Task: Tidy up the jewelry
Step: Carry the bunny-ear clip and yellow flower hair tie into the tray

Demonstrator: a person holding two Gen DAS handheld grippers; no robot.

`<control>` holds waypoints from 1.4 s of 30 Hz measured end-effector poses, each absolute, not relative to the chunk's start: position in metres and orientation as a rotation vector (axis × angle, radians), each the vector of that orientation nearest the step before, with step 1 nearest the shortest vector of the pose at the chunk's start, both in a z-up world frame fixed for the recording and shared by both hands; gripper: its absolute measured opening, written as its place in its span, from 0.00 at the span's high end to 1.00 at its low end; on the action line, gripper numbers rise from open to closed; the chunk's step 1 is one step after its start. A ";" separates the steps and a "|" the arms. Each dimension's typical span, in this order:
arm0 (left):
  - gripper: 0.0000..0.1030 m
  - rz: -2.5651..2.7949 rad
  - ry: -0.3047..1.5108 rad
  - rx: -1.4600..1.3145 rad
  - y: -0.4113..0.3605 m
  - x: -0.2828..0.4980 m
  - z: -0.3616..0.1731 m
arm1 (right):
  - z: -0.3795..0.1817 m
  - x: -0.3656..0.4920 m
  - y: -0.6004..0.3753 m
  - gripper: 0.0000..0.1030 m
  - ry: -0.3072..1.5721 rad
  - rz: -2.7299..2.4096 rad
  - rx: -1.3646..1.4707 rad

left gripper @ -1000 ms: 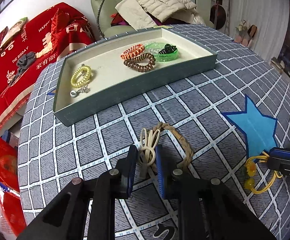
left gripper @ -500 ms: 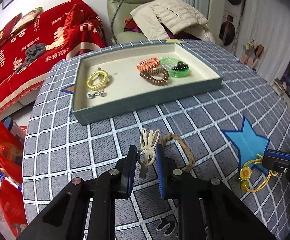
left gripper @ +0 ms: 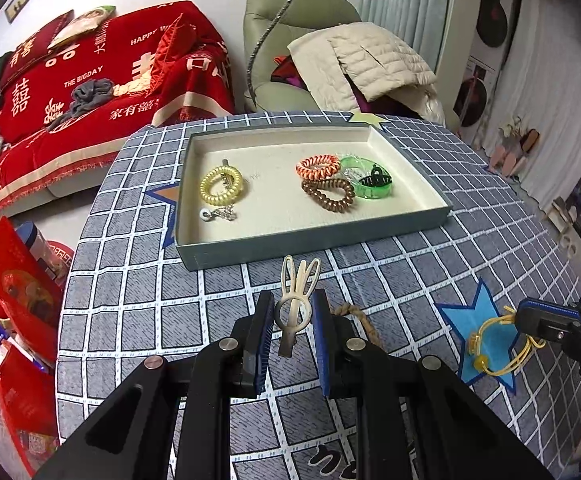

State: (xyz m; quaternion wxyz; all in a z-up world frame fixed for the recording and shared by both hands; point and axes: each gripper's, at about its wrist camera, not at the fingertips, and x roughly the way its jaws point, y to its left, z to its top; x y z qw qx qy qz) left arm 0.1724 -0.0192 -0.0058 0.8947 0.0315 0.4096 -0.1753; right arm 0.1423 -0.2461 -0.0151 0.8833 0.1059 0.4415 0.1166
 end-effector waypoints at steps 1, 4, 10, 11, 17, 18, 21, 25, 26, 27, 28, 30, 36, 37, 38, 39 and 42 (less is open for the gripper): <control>0.61 -0.361 0.850 0.061 -0.019 0.173 -0.005 | -0.013 0.145 -0.245 0.93 0.916 0.244 0.217; 0.61 -0.346 0.846 0.051 -0.016 0.177 -0.003 | -0.006 0.151 -0.244 0.93 0.905 0.248 0.203; 0.61 -0.321 0.840 0.041 -0.015 0.187 0.002 | 0.005 0.169 -0.242 0.93 0.886 0.262 0.189; 0.61 -0.317 0.839 0.042 -0.015 0.189 0.002 | 0.007 0.173 -0.242 0.93 0.883 0.265 0.190; 0.61 -0.299 0.836 0.052 -0.017 0.203 0.006 | 0.017 0.198 -0.242 0.93 0.867 0.278 0.190; 0.61 -0.296 0.837 0.053 -0.017 0.206 0.006 | 0.019 0.202 -0.243 0.93 0.864 0.279 0.192; 0.61 -0.286 0.833 0.058 -0.019 0.215 0.008 | 0.024 0.218 -0.244 0.93 0.854 0.280 0.199; 0.61 -0.273 0.832 0.049 -0.022 0.235 0.012 | 0.027 0.245 -0.246 0.93 0.856 0.279 0.205; 0.61 -0.269 0.831 0.052 -0.023 0.241 0.012 | 0.028 0.251 -0.247 0.93 0.857 0.278 0.209; 0.61 -0.261 0.829 0.055 -0.024 0.245 0.012 | 0.028 0.258 -0.248 0.93 0.857 0.275 0.212; 0.61 -0.256 0.830 0.058 -0.026 0.251 0.013 | 0.028 0.265 -0.249 0.93 0.856 0.273 0.216; 0.61 -0.242 0.831 0.058 -0.028 0.265 0.013 | 0.027 0.280 -0.251 0.93 0.856 0.268 0.227; 0.61 -0.200 0.829 0.056 -0.034 0.298 0.009 | 0.015 0.317 -0.256 0.93 0.875 0.256 0.266; 0.61 -0.194 0.829 0.059 -0.035 0.302 0.008 | 0.012 0.321 -0.257 0.93 0.878 0.256 0.272; 0.61 -0.191 0.830 0.062 -0.037 0.305 0.007 | 0.008 0.327 -0.257 0.93 0.880 0.257 0.277; 0.61 -0.185 0.828 0.070 -0.039 0.309 0.004 | 0.005 0.331 -0.256 0.93 0.883 0.256 0.277; 0.61 -0.176 0.828 0.096 -0.045 0.316 -0.003 | -0.006 0.345 -0.256 0.93 0.895 0.243 0.267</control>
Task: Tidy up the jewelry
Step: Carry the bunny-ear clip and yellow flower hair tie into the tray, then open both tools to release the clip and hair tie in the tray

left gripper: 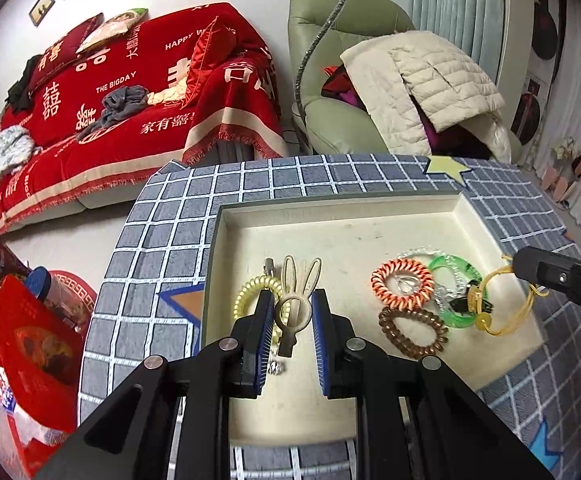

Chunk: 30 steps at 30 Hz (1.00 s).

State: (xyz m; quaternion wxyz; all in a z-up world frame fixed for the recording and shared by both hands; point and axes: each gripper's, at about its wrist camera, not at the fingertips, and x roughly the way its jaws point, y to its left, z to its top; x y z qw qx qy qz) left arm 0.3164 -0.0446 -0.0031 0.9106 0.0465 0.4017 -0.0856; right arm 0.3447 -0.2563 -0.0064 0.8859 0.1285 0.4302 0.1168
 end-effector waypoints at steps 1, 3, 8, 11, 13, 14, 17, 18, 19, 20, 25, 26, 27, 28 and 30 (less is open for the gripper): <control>0.61 -0.177 0.833 0.101 -0.047 0.318 -0.007 | -0.010 0.348 -0.256 0.93 0.898 0.235 0.262; 0.61 -0.177 0.843 0.111 -0.051 0.322 -0.015 | -0.019 0.355 -0.258 0.93 0.910 0.215 0.254; 0.61 -0.171 0.866 0.142 -0.058 0.325 -0.033 | -0.037 0.363 -0.266 0.93 0.931 0.180 0.243; 0.61 -0.158 0.866 0.162 -0.060 0.326 -0.039 | -0.044 0.363 -0.270 0.93 0.942 0.164 0.240; 0.60 -0.154 0.869 0.168 -0.062 0.326 -0.041 | -0.047 0.363 -0.272 0.93 0.947 0.161 0.247; 0.60 -0.153 0.871 0.169 -0.062 0.327 -0.042 | -0.049 0.364 -0.273 0.93 0.949 0.161 0.251; 0.60 -0.140 0.876 0.179 -0.063 0.328 -0.046 | -0.052 0.364 -0.274 0.93 0.959 0.161 0.254; 0.60 -0.131 0.877 0.186 -0.063 0.328 -0.048 | -0.053 0.364 -0.274 0.93 0.962 0.162 0.255; 0.60 -0.125 0.875 0.189 -0.063 0.327 -0.049 | -0.054 0.365 -0.274 0.93 0.966 0.161 0.257; 0.60 -0.120 0.874 0.193 -0.063 0.327 -0.049 | -0.055 0.365 -0.275 0.93 0.970 0.156 0.258; 0.60 -0.116 0.877 0.187 -0.062 0.327 -0.050 | -0.054 0.363 -0.277 0.54 0.966 0.149 0.269; 0.60 -0.115 0.877 0.186 -0.062 0.327 -0.050 | -0.052 0.362 -0.277 0.49 0.953 0.145 0.270; 0.60 -0.116 0.878 0.187 -0.063 0.327 -0.050 | -0.049 0.360 -0.278 0.46 0.938 0.144 0.271; 0.60 -0.116 0.878 0.188 -0.063 0.327 -0.050 | -0.047 0.359 -0.278 0.46 0.931 0.145 0.272; 0.60 -0.116 0.873 0.191 -0.063 0.326 -0.049 | -0.042 0.356 -0.279 0.46 0.918 0.148 0.279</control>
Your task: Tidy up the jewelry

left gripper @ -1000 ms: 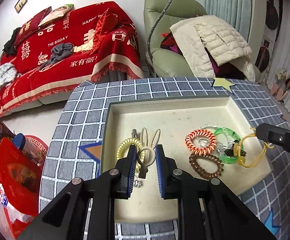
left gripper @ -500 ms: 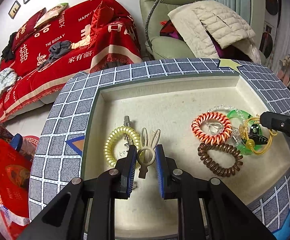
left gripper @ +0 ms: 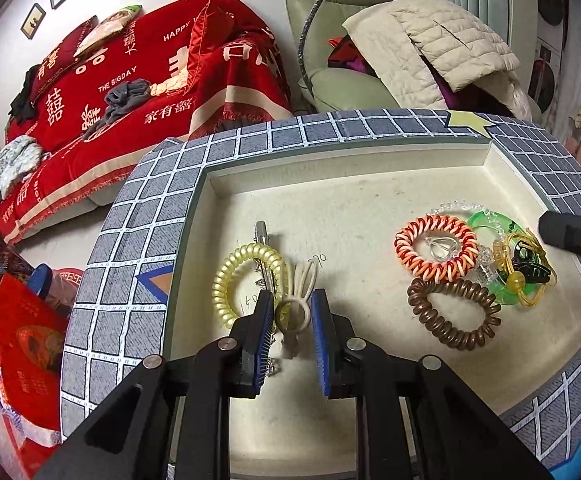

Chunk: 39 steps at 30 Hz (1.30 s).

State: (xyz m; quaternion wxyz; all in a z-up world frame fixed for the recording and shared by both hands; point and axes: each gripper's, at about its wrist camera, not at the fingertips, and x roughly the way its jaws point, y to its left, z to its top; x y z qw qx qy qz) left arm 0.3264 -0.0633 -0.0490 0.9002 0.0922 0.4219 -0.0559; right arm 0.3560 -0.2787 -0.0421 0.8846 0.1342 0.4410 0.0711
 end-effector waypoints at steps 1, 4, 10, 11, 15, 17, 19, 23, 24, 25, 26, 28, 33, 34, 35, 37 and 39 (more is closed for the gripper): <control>0.60 -0.117 0.873 0.191 -0.063 0.326 -0.049 | -0.040 0.354 -0.279 0.46 0.910 0.145 0.279; 0.60 -0.116 0.874 0.185 -0.064 0.327 -0.048 | -0.036 0.351 -0.279 0.46 0.898 0.145 0.277; 0.60 -0.117 0.868 0.174 -0.061 0.324 -0.044 | -0.031 0.342 -0.275 0.46 0.889 0.136 0.245; 0.60 -0.118 0.867 0.172 -0.061 0.324 -0.043 | -0.031 0.341 -0.275 0.46 0.891 0.136 0.243; 0.19 -0.116 0.858 0.163 -0.057 0.318 -0.038 | -0.030 0.336 -0.272 0.46 0.887 0.133 0.230; 0.00 -0.095 0.808 0.158 -0.054 0.310 -0.031 | -0.028 0.334 -0.269 0.46 0.882 0.130 0.212; 0.00 -0.104 0.806 0.165 -0.054 0.306 -0.025 | -0.027 0.331 -0.265 0.45 0.884 0.128 0.192; 0.00 -0.106 0.804 0.148 -0.048 0.299 -0.015 | -0.025 0.322 -0.262 0.42 0.877 0.120 0.183; 0.00 -0.104 0.803 0.146 -0.046 0.297 -0.013 | -0.024 0.320 -0.261 0.37 0.873 0.119 0.179; 0.00 -0.100 0.803 0.146 -0.045 0.296 -0.012 | -0.022 0.317 -0.260 0.30 0.867 0.116 0.171; 0.00 -0.096 0.801 0.147 -0.044 0.293 -0.010 | -0.021 0.314 -0.259 0.25 0.857 0.111 0.165; 0.00 -0.094 0.795 0.142 -0.043 0.288 -0.009 | -0.017 0.308 -0.258 0.20 0.838 0.103 0.161; 0.00 -0.105 0.788 0.125 -0.041 0.271 -0.007 | -0.008 0.289 -0.255 0.14 0.795 0.085 0.153; 0.00 -0.103 0.781 0.123 -0.039 0.266 -0.006 | -0.007 0.285 -0.255 0.14 0.785 0.081 0.150; 0.00 -0.104 0.777 0.119 -0.039 0.262 -0.006 | -0.005 0.278 -0.254 0.13 0.761 0.078 0.150; 0.00 -0.104 0.765 0.105 -0.036 0.250 -0.003 | -0.001 0.265 -0.254 0.01 0.715 0.075 0.156; 0.00 -0.095 0.745 0.091 -0.034 0.238 0.000 | 0.003 0.253 -0.253 0.00 0.673 0.059 0.151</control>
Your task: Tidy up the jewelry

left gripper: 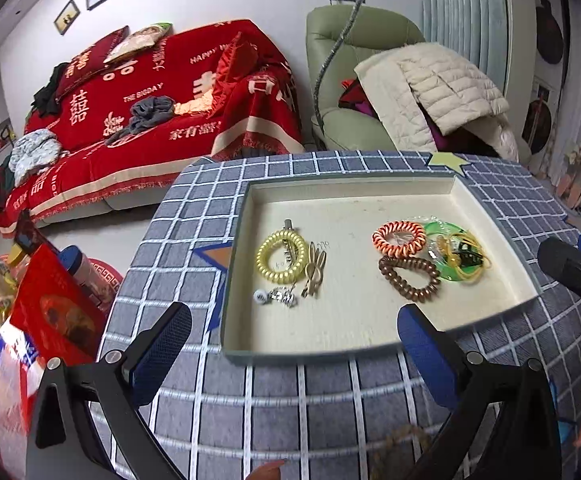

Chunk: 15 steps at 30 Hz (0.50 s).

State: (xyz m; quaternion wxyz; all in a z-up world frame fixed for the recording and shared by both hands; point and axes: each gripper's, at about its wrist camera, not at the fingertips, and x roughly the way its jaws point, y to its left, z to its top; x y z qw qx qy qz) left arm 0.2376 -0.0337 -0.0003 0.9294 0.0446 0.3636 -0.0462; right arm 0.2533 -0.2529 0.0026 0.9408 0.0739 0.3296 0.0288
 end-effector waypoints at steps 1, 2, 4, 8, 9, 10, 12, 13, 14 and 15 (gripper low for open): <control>0.00 -0.090 0.735 0.087 -0.033 0.232 0.001 | 0.004 0.246 -0.252 0.00 0.656 0.043 0.141; 0.00 -0.084 0.724 0.085 -0.032 0.227 0.002 | 0.006 0.241 -0.250 0.00 0.647 0.033 0.132; 0.00 -0.074 0.702 0.084 -0.031 0.217 0.004 | 0.007 0.232 -0.247 0.00 0.640 0.010 0.107; 0.00 -0.035 0.667 0.076 -0.028 0.203 0.008 | 0.007 0.218 -0.242 0.00 0.634 -0.019 0.066; 0.00 -0.027 0.660 0.069 -0.027 0.200 0.009 | 0.007 0.215 -0.243 0.00 0.633 -0.023 0.066; 0.00 -0.024 0.655 0.064 -0.026 0.198 0.009 | 0.006 0.212 -0.243 0.00 0.632 -0.031 0.067; 0.00 -0.017 0.648 0.057 -0.025 0.192 0.009 | 0.006 0.208 -0.244 0.00 0.629 -0.044 0.062; 0.00 -0.018 0.645 0.058 -0.025 0.190 0.009 | 0.006 0.207 -0.244 0.00 0.627 -0.049 0.057; 0.00 -0.015 0.642 0.062 -0.025 0.188 0.009 | 0.006 0.205 -0.244 0.00 0.625 -0.053 0.052; 0.00 -0.011 0.638 0.070 -0.026 0.186 0.008 | 0.007 0.204 -0.244 0.00 0.622 -0.056 0.048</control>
